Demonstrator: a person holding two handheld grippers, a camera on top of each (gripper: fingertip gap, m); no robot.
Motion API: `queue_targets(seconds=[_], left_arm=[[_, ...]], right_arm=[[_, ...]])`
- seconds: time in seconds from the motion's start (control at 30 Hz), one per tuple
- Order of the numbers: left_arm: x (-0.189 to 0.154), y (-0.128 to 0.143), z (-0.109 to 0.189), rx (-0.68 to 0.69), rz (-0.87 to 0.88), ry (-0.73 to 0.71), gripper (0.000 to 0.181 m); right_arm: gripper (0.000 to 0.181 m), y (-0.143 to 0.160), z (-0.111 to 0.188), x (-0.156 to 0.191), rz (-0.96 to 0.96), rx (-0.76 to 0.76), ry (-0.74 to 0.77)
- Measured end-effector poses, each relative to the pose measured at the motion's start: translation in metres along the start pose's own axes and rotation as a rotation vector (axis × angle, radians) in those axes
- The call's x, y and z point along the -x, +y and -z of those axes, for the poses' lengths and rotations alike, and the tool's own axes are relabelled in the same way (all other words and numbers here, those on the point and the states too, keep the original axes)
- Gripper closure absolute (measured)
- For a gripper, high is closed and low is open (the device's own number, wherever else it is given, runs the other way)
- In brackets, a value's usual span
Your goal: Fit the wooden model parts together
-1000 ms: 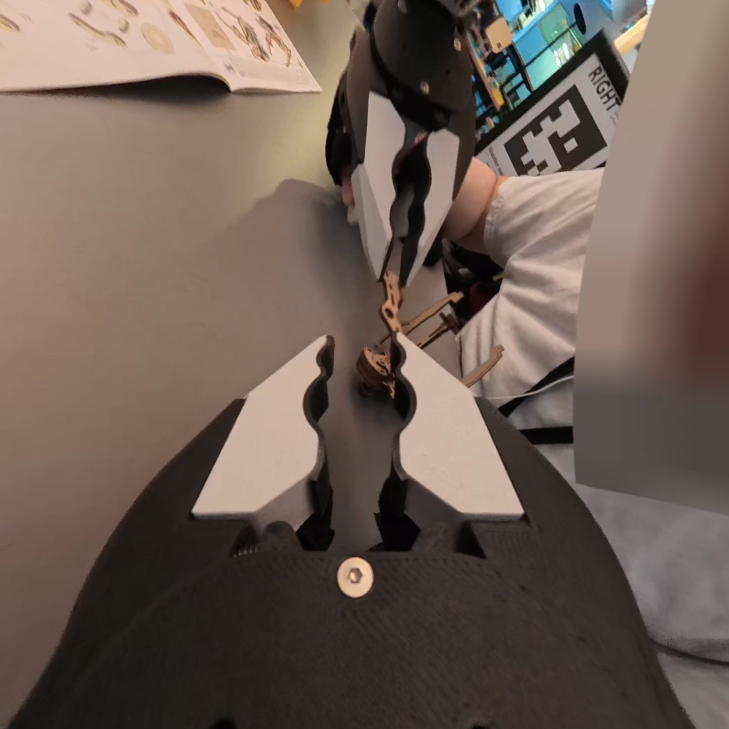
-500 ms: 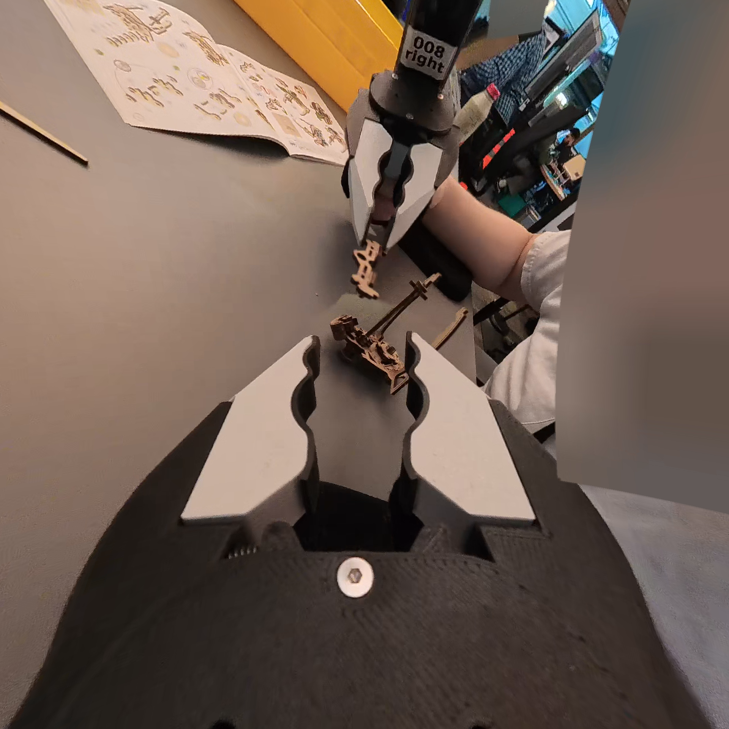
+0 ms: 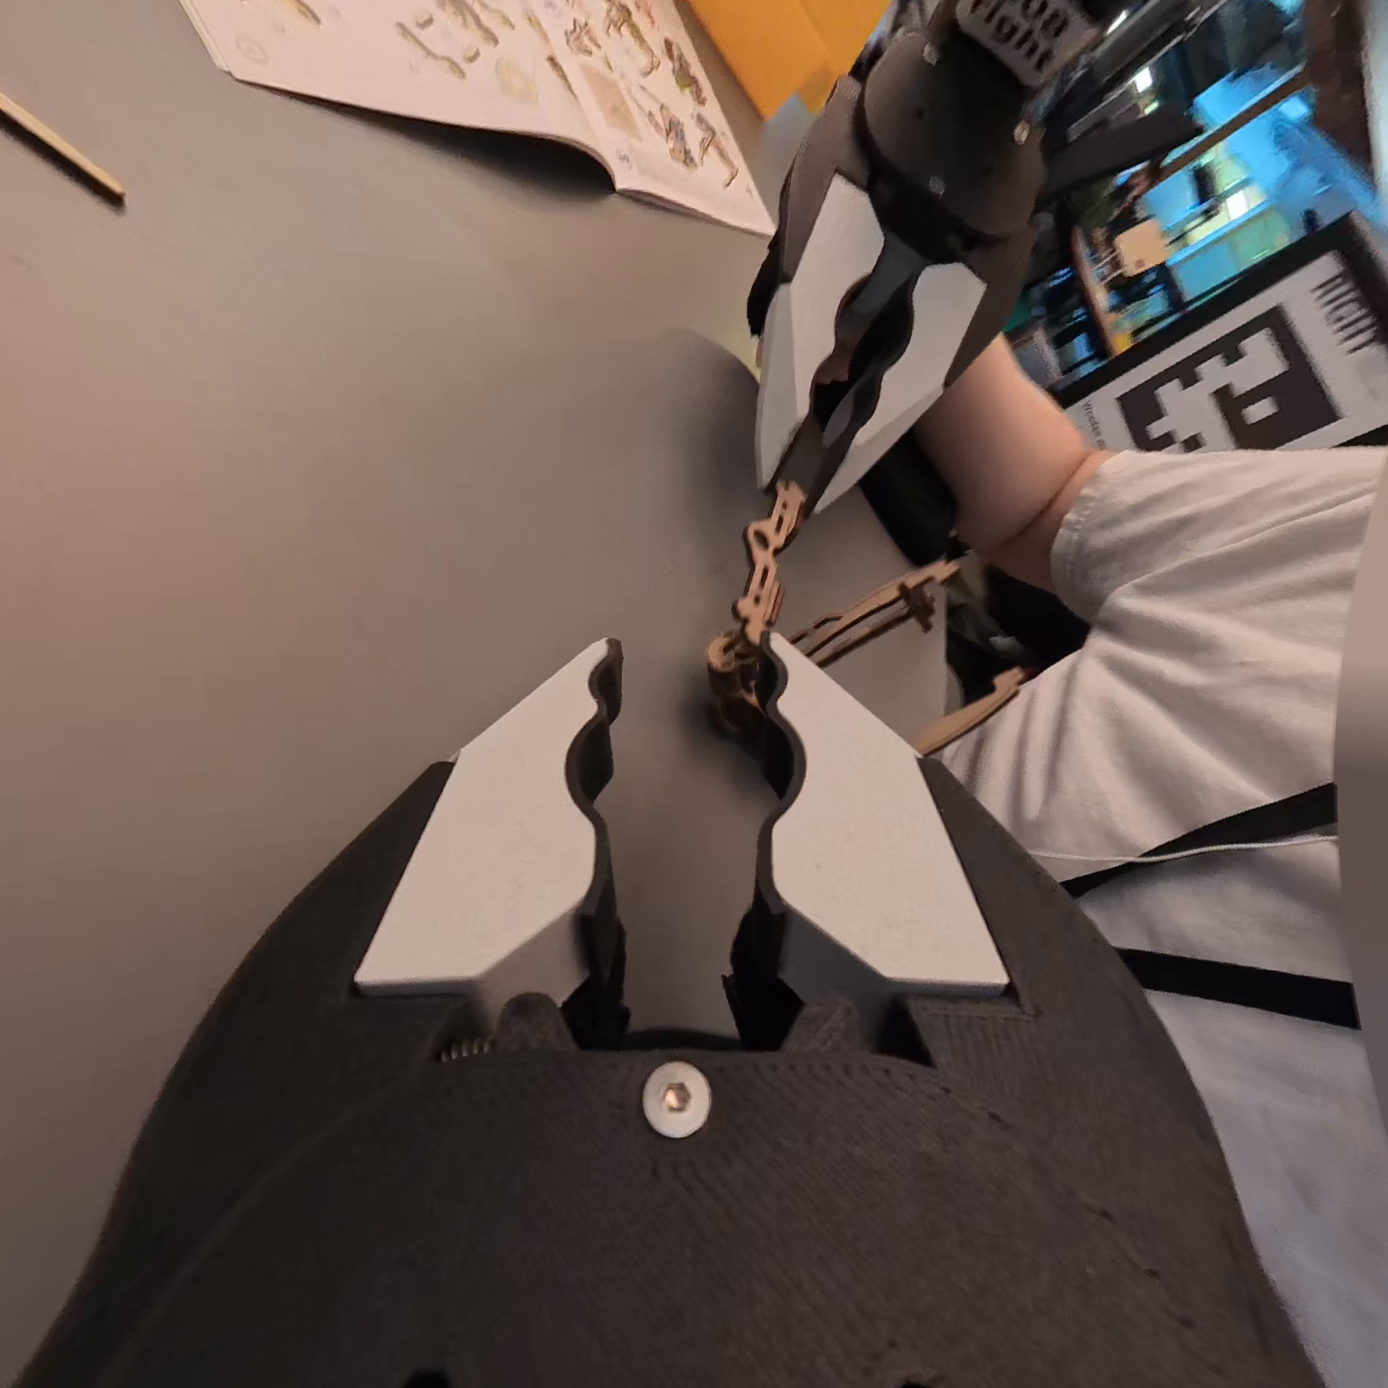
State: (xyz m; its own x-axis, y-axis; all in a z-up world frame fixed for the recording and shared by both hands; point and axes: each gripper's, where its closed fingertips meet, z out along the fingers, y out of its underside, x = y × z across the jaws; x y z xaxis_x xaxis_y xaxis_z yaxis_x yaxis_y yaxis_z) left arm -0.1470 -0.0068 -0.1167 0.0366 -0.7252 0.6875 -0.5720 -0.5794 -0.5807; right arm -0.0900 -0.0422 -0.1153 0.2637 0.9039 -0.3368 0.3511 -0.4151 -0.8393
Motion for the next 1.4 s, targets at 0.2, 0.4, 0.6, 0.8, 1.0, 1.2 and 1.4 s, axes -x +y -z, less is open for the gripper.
queue_targets(seconds=[0.2,0.4,0.6,0.8,1.0,1.2,1.4], left_arm=[[0.004,-0.009,0.002,0.009,0.055,0.034,0.148],[0.005,-0.007,0.005,0.036,0.132,0.068,0.147],[-0.001,0.002,-0.001,0.091,0.254,0.157,0.141],[0.003,0.013,-0.009,0.151,0.412,0.138,0.138],[-0.003,0.018,-0.015,0.162,0.507,0.173,0.143],[-0.017,0.030,-0.014,0.197,0.138,0.182,0.143],[-0.016,0.012,-0.007,0.111,-0.164,0.050,0.166]], right_arm=[[0.170,-0.017,0.000,0.009,-0.029,-0.081,-0.086],[0.170,-0.021,-0.013,0.010,-0.063,-0.088,-0.147],[0.170,-0.019,-0.013,0.022,0.052,-0.103,-0.146],[0.169,-0.021,-0.005,0.019,0.131,-0.128,-0.068],[0.169,-0.020,0.001,0.019,0.150,-0.125,-0.064],[0.169,-0.022,0.008,0.024,0.174,-0.137,-0.066],[0.169,-0.019,0.010,0.021,0.177,-0.117,-0.049]])
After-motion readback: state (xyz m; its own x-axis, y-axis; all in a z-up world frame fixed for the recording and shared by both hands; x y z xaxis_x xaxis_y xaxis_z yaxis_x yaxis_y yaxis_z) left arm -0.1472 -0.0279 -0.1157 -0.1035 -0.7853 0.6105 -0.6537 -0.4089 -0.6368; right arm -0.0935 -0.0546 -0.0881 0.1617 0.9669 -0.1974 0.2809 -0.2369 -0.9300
